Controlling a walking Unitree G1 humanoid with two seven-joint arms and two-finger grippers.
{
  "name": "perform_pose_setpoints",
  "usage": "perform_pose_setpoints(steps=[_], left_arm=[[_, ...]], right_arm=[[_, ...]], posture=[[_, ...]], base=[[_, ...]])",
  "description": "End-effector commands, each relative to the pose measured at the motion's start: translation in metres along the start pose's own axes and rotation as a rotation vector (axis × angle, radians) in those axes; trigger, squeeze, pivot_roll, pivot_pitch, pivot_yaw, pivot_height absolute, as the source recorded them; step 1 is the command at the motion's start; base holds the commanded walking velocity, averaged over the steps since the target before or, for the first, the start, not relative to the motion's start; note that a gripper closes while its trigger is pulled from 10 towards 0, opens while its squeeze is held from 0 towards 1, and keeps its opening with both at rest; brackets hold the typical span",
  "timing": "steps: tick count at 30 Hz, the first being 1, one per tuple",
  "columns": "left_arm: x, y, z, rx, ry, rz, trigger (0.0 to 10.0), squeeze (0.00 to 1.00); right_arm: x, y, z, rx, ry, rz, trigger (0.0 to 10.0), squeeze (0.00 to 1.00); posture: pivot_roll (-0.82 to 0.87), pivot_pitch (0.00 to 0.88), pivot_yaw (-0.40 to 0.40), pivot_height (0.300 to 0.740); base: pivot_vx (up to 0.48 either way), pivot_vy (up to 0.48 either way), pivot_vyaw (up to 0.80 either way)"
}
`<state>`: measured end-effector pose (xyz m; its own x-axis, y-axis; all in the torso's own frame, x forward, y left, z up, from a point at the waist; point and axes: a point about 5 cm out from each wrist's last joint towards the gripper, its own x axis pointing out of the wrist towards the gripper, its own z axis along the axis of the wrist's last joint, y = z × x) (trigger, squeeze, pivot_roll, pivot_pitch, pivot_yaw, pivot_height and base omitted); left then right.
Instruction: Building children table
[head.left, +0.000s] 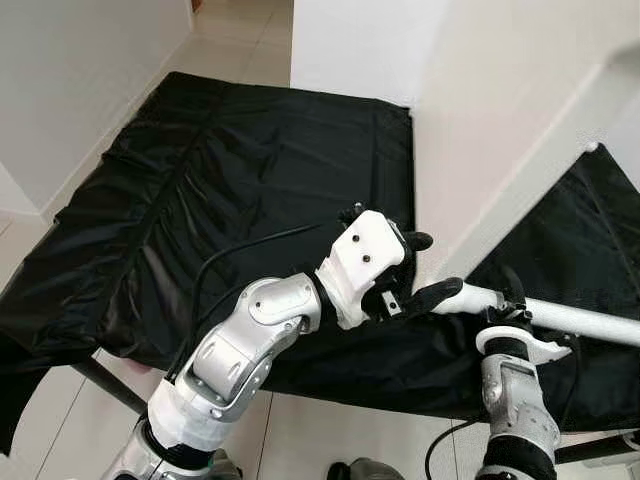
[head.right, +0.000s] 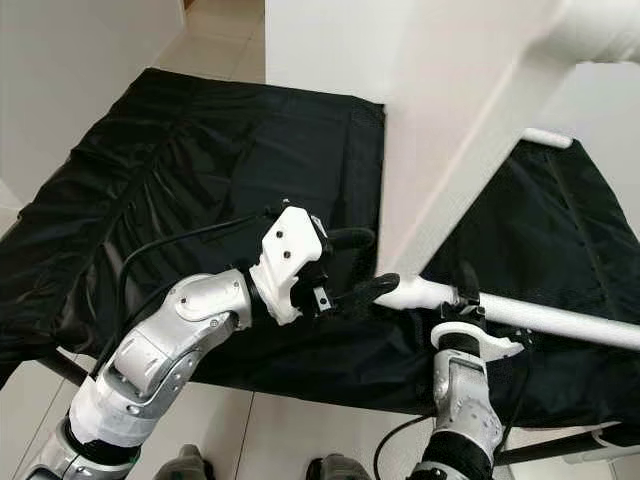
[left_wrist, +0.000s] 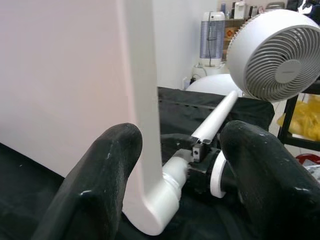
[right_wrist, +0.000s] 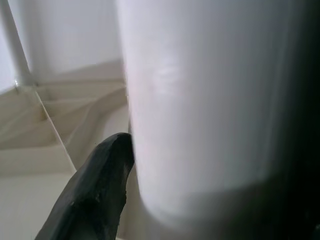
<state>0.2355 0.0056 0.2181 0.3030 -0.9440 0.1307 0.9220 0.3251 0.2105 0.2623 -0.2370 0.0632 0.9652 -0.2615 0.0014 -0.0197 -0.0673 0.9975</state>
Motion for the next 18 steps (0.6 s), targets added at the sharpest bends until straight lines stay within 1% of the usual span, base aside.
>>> perform_pose_setpoints(steps=[1,6,9,10,11,12,13,15,18], left_arm=[[0.000,0.002,-0.002,0.012,0.025,0.058,10.0,0.00],[-0.002,0.005,-0.005,0.017,0.040,0.067,10.0,0.00],[-0.003,0.006,-0.005,0.014,0.044,0.071,10.0,0.00],[-0.003,0.009,-0.005,0.007,0.045,0.073,10.0,0.00],[-0.003,0.009,-0.005,0.007,0.045,0.073,10.0,0.00],[-0.001,0.012,-0.005,-0.008,0.049,0.074,10.0,0.00],[-0.001,0.012,-0.005,-0.008,0.049,0.074,10.0,0.00],[0.006,0.016,-0.003,-0.038,0.039,0.051,10.0,0.00],[0.006,0.016,-0.003,-0.038,0.039,0.051,10.0,0.00]], right_arm=[[-0.011,-0.027,-0.013,-0.015,0.060,-0.130,10.0,0.00],[-0.014,-0.029,-0.014,-0.058,0.079,-0.098,10.0,0.00],[-0.015,-0.029,-0.014,-0.058,0.075,-0.087,10.0,0.00],[-0.017,-0.027,-0.013,-0.077,0.075,-0.079,10.0,0.00],[-0.017,-0.027,-0.013,-0.077,0.075,-0.079,10.0,0.00],[-0.019,-0.027,-0.012,-0.084,0.071,-0.073,10.0,0.00],[-0.019,-0.027,-0.012,-0.084,0.071,-0.073,10.0,0.00],[-0.024,-0.027,-0.011,-0.090,0.065,-0.068,10.0,0.00],[-0.024,-0.027,-0.011,-0.090,0.065,-0.068,10.0,0.00]], posture=[[0.14,0.096,-0.047,0.740],[0.14,0.102,-0.047,0.740],[0.13,0.103,-0.044,0.740],[0.13,0.104,-0.044,0.740],[0.13,0.104,-0.044,0.740],[0.12,0.108,-0.040,0.740],[0.12,0.108,-0.040,0.740],[0.12,0.111,-0.031,0.740],[0.12,0.111,-0.031,0.740]], base=[[0.000,0.000,0.00],[0.000,0.000,0.00],[0.000,0.000,0.00],[0.000,0.000,0.00],[0.000,0.000,0.00],[0.000,0.000,0.00],[0.000,0.000,0.00],[0.000,0.000,0.00],[0.000,0.000,0.00]])
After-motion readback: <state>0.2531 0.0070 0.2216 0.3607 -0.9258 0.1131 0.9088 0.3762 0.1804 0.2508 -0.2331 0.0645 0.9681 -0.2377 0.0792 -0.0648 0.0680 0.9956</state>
